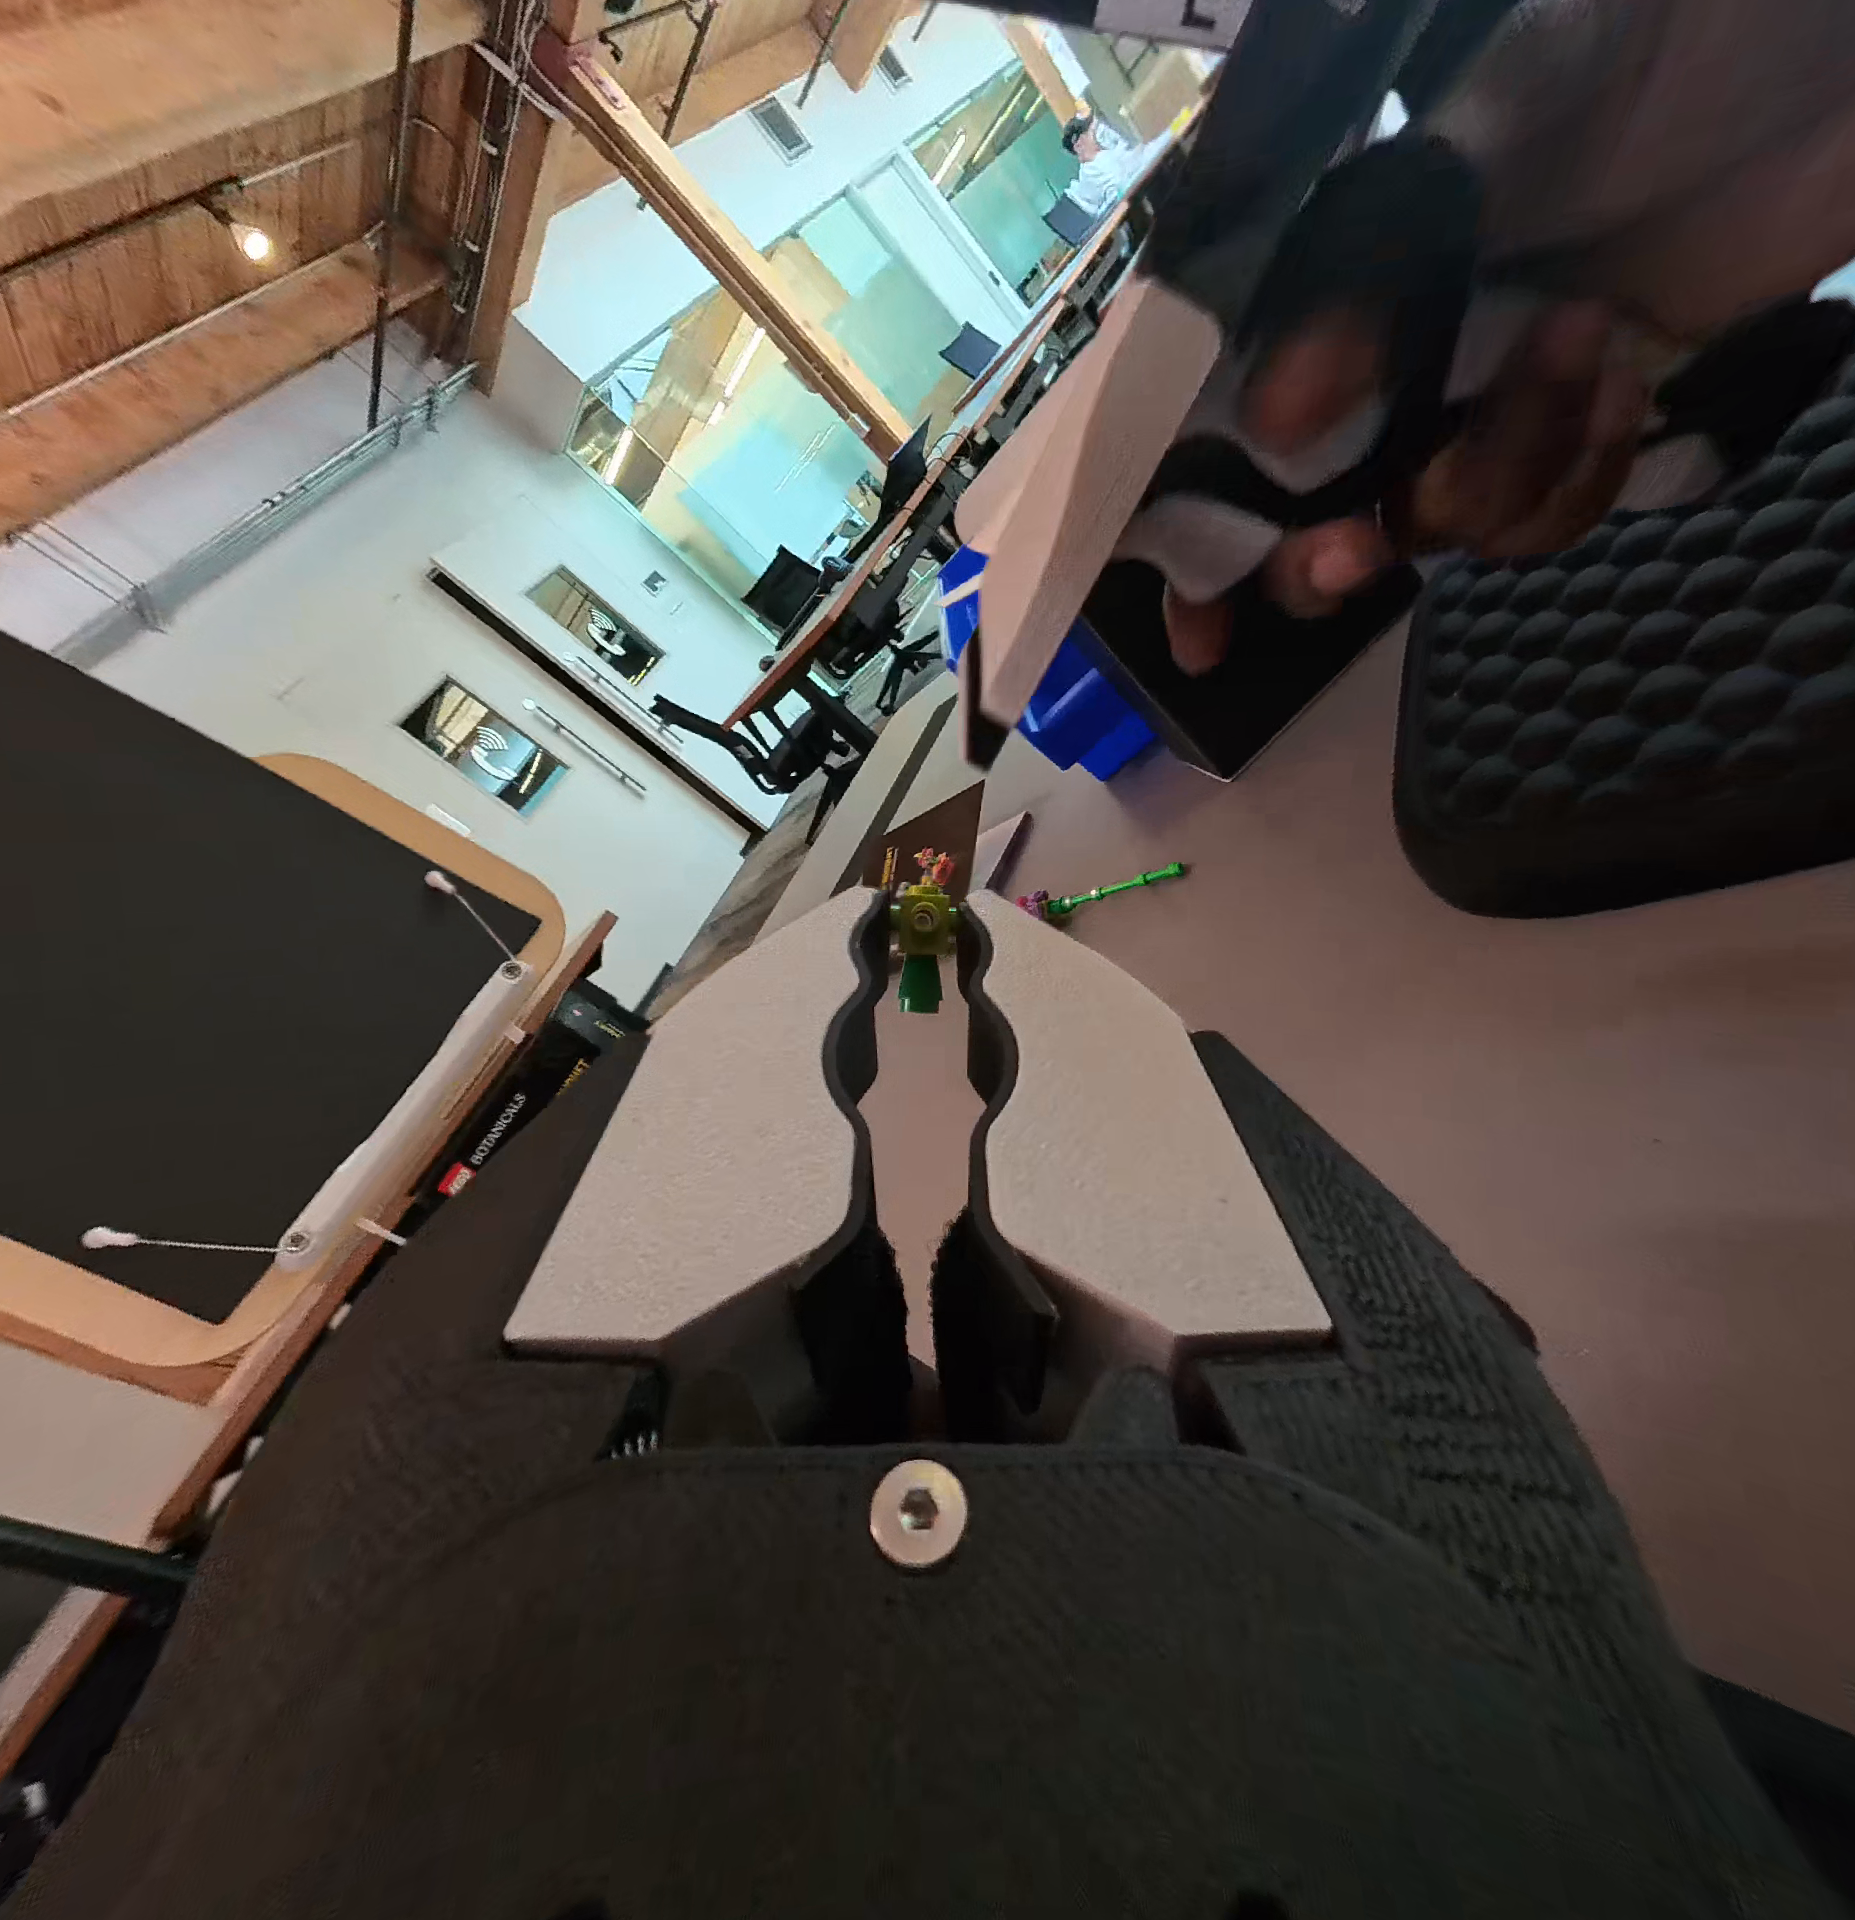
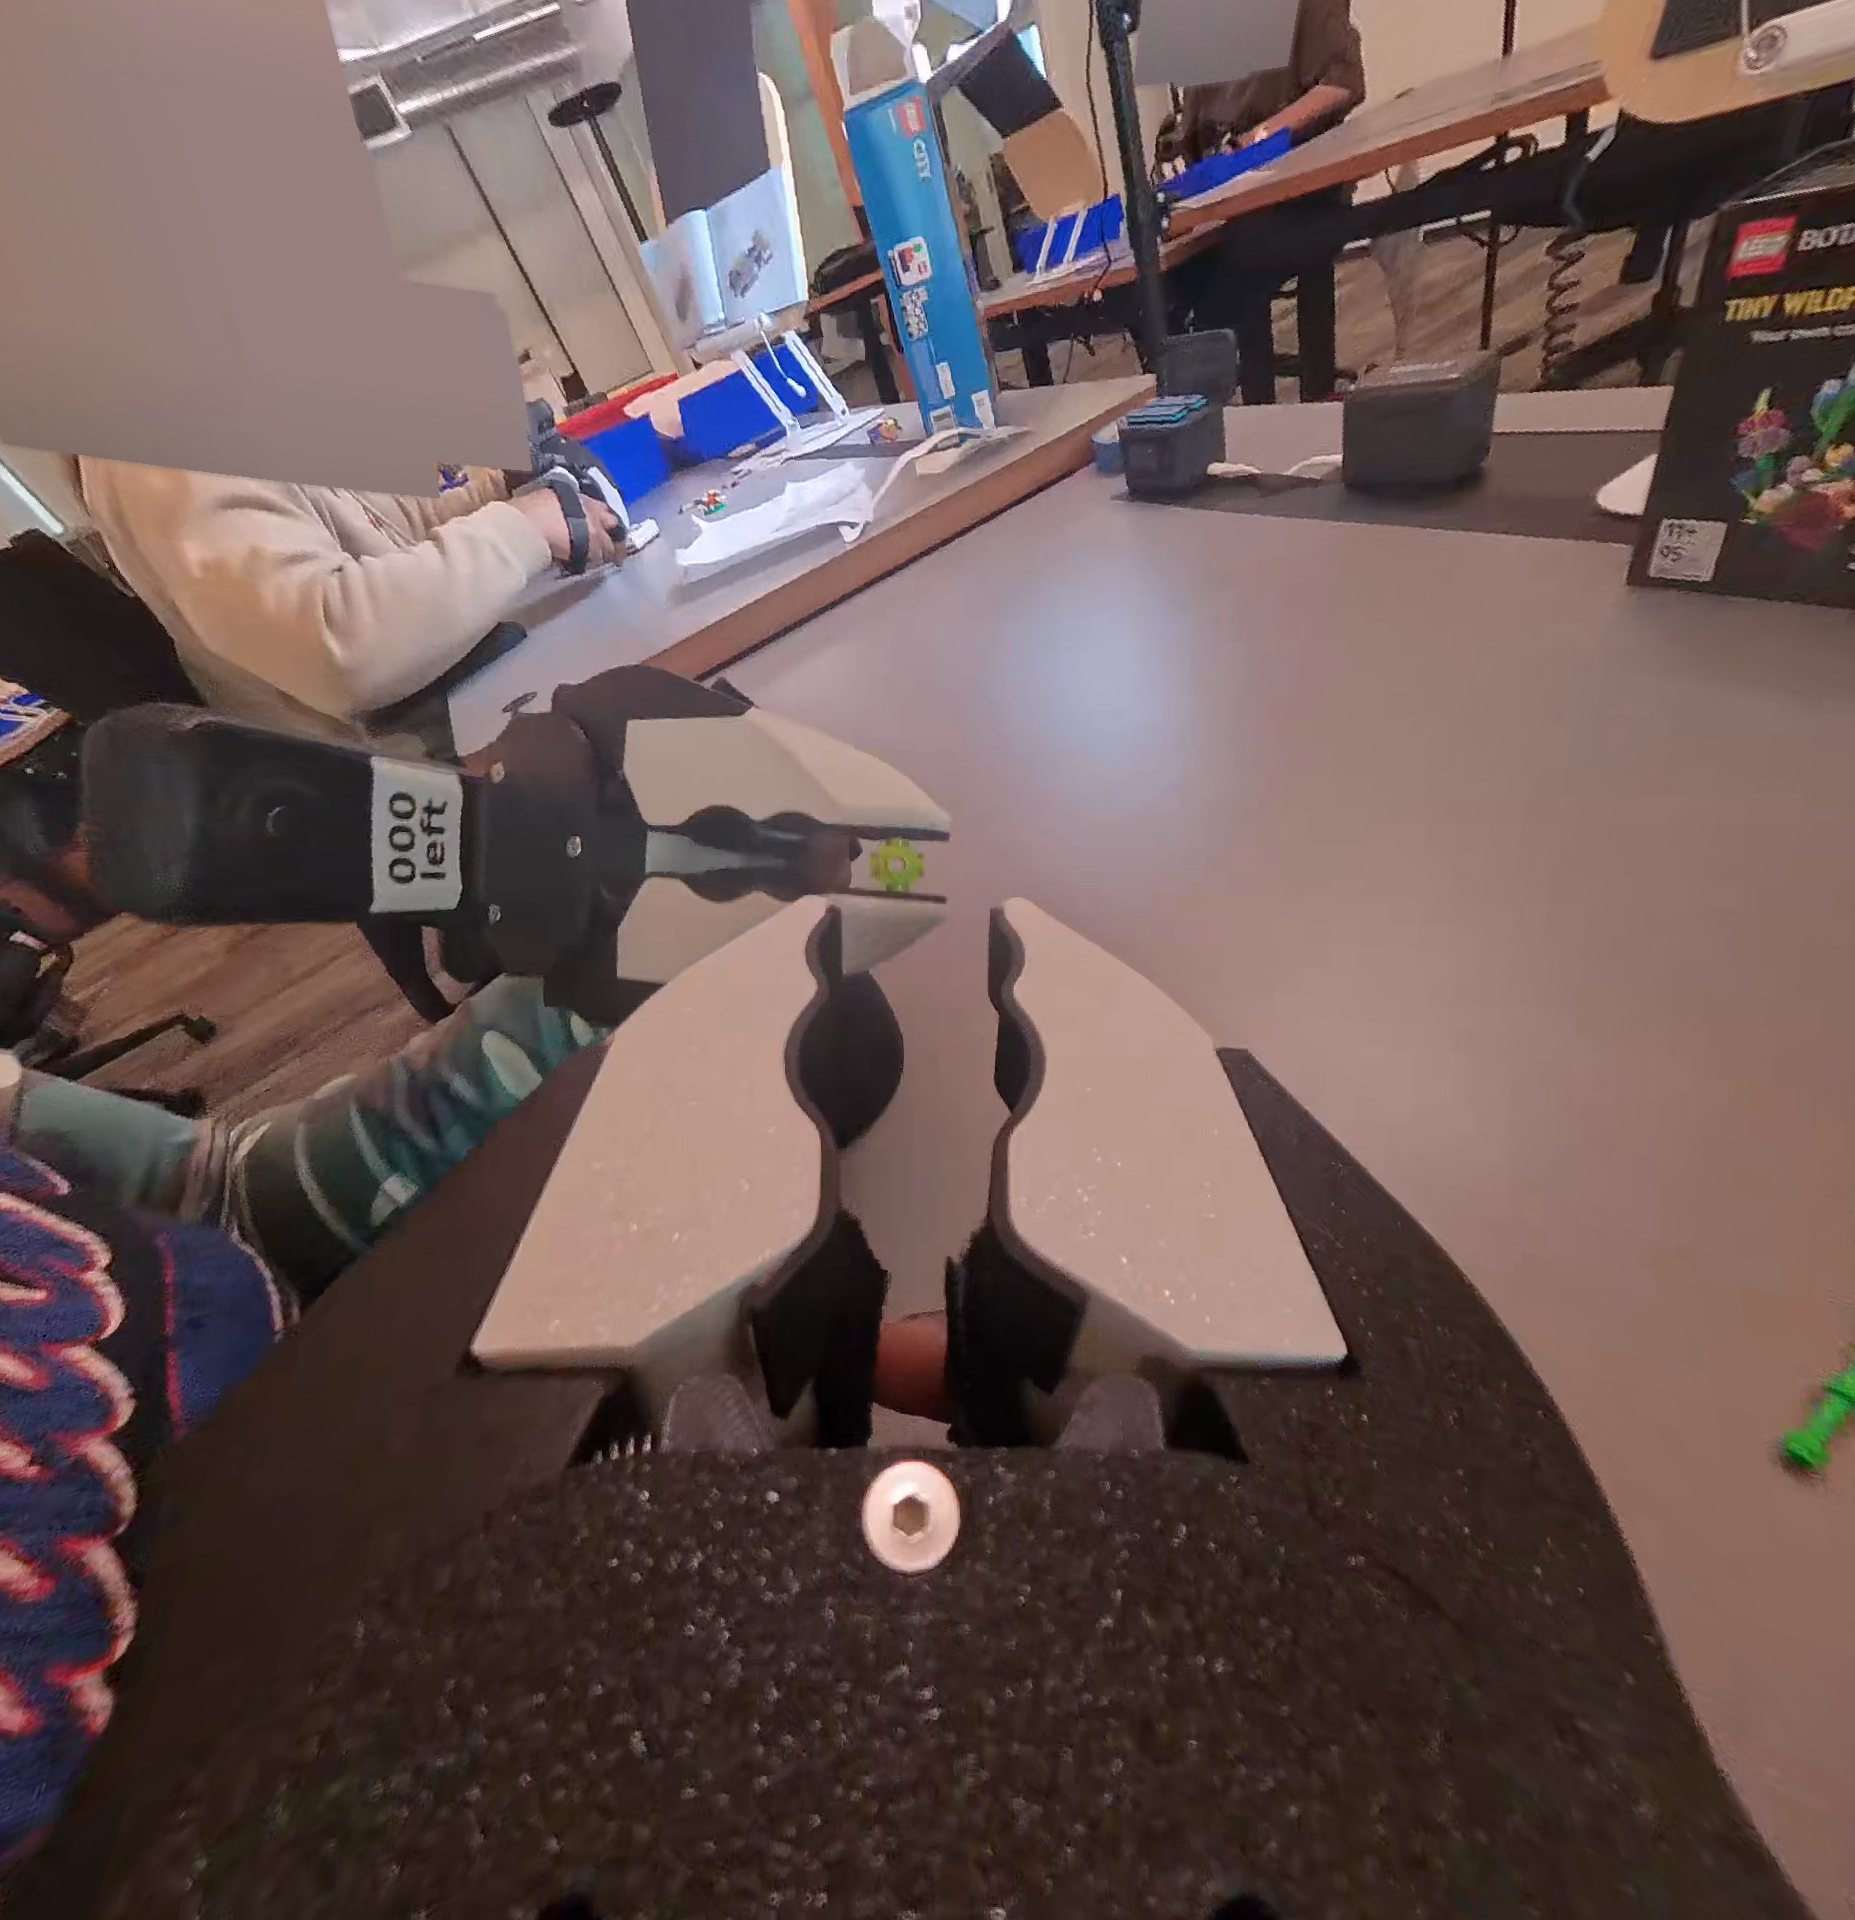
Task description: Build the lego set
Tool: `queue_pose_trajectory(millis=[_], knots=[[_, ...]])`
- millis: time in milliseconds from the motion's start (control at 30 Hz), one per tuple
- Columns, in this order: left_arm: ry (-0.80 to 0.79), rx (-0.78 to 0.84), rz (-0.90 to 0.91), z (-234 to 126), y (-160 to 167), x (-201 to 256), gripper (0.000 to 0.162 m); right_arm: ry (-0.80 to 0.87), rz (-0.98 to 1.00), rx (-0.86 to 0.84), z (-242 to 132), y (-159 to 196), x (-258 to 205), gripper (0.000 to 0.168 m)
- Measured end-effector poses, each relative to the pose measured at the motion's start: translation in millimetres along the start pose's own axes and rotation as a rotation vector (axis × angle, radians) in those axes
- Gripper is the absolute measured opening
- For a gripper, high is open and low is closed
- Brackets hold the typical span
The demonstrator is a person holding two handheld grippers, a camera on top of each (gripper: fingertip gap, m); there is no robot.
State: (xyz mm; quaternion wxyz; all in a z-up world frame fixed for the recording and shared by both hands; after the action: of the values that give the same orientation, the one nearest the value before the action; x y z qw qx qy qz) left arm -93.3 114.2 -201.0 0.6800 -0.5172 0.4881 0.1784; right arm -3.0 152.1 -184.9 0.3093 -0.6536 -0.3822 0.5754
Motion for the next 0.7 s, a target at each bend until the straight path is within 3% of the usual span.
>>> queue_pose_trajectory(millis=[367,500,600,700], knots=[[0.039,-0.007,0.022,2.0,0.5,5.6,0.012,0.004,-0.014,-0.053,30.4,9.9,1.2,0.015],[0.041,0.0,0.017,2.2,0.9,6.2,0.013,-0.013,-0.028,-0.05,28.1,9.9,2.5,0.011],[0.067,0.026,-0.069,-0.4,5.7,3.0,0.028,-0.064,0.017,-0.013,19.3,6.2,5.1,0.011],[0.073,0.067,-0.095,-5.0,6.5,0.2,0.026,-0.09,0.051,-0.01,12.9,6.8,8.0,0.011]])
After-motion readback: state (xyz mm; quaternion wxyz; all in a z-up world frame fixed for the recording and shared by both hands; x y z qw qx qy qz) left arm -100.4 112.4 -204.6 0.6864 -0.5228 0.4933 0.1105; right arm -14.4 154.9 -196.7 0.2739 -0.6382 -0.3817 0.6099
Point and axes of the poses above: each gripper's, where its closed fingertips meet, z out along the fingers, y out of its underside, x = y × z across the jaws, the point moved 5 cm from there along -z, back along the fingers, and after that the axes turned 12 degrees about z, right-handed, at the moved point
